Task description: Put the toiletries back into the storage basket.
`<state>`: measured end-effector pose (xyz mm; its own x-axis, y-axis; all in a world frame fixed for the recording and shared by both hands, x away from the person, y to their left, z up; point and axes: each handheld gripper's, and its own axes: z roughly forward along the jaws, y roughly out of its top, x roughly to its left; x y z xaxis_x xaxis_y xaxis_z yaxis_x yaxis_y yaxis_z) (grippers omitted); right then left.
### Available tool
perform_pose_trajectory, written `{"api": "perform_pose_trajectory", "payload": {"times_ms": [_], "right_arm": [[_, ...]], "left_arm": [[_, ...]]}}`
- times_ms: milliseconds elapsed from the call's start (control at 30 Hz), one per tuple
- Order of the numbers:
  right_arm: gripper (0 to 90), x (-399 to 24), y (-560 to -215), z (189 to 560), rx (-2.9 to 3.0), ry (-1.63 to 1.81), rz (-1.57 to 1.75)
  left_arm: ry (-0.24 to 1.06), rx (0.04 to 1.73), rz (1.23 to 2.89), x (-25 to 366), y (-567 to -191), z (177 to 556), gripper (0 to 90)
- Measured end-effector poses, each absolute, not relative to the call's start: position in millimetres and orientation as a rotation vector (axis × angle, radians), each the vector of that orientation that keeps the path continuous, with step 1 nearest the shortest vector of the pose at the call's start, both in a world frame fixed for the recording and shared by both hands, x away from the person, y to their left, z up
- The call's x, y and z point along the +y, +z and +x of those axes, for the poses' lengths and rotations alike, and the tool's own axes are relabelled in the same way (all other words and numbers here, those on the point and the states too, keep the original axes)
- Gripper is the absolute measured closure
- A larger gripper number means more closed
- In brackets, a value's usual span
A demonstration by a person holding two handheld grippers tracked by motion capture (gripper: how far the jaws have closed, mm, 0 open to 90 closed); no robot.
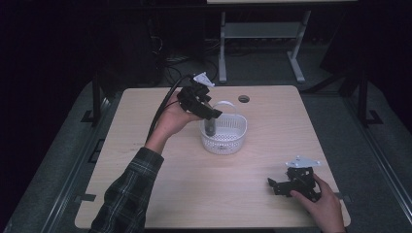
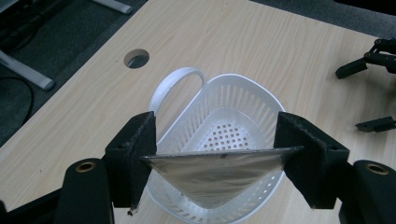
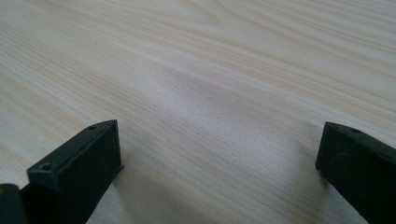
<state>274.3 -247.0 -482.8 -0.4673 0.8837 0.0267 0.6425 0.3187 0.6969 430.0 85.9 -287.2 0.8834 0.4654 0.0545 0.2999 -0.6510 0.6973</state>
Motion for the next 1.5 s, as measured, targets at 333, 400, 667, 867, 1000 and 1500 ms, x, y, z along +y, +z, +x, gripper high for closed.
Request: {"api": "perform_pose_trajectory", "payload": {"times_ms": [333, 400, 667, 867, 1000, 1500], "right_arm": [[0.0, -247, -483, 274, 2.230, 0.926, 1.361], [0.0, -247, -483, 274, 2.230, 0.926, 1.360], [0.0, -247, -483, 274, 2.230, 0.926, 1.360], [0.0, -247, -483, 274, 2.231, 0.926, 1.360], [0.0, -247, -483, 274, 2.231, 0.926, 1.360], [0.0, -247, -483, 274, 2.231, 0.924, 1.360]], "left_arm": [[0.286, 0.565, 2.341, 87, -301, 434, 29.5], [0.284, 0.573, 2.343, 87, -303, 435, 29.5], [0.280, 0.592, 2.342, 86, -313, 437, 29.5], [0.274, 0.598, 2.354, 86, -320, 439, 29.5], [0.272, 0.605, 2.364, 86, -325, 441, 29.5], [0.248, 0.624, 2.409, 83, -345, 444, 29.4]]}}
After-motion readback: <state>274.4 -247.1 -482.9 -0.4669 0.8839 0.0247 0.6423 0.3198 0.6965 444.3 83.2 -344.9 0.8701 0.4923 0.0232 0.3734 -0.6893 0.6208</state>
